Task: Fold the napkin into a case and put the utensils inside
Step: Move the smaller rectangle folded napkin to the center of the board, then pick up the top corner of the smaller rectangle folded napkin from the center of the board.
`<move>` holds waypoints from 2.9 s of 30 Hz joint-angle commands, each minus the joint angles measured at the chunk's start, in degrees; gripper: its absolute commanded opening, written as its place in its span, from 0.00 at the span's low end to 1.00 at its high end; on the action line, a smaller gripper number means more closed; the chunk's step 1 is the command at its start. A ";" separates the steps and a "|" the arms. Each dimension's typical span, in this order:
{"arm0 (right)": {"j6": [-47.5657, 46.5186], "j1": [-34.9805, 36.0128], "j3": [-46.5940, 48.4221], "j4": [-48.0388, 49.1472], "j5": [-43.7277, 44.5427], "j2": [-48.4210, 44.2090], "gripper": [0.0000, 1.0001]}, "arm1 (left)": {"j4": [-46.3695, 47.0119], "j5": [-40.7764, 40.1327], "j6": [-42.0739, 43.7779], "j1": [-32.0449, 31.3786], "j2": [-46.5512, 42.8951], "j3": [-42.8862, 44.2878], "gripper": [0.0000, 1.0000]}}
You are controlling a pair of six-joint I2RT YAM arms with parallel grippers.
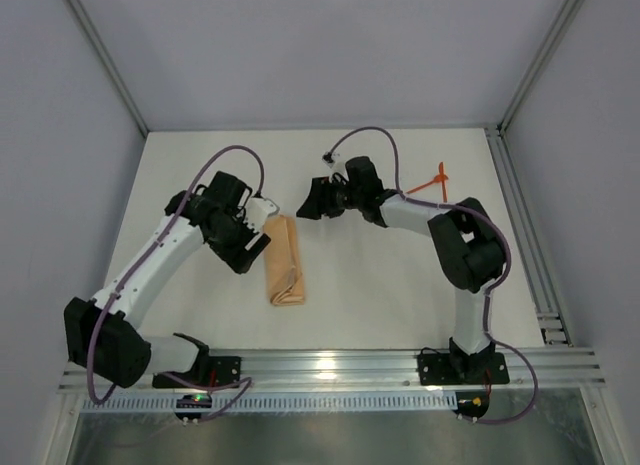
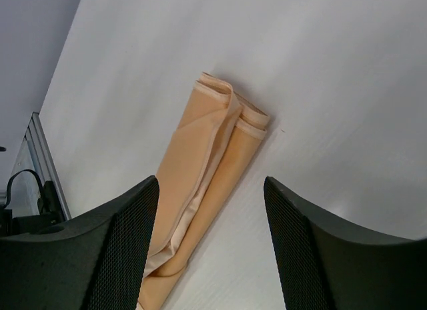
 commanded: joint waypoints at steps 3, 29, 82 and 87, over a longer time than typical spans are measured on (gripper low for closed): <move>5.75 0.68 4.44 -5.06 -0.68 6.64 0.69 | 19.95 1.33 -11.15 4.55 13.91 0.04 0.73; 24.74 3.49 4.98 12.07 -1.66 20.99 0.33 | 37.56 8.72 -13.20 7.02 36.80 5.14 0.44; 54.44 -1.17 -47.05 50.39 45.19 -5.03 0.03 | 59.61 5.47 35.32 -22.42 12.72 -25.53 0.51; 55.50 -1.16 -47.40 52.59 43.87 -2.30 0.03 | 60.33 9.06 37.16 -21.72 13.77 -26.32 0.52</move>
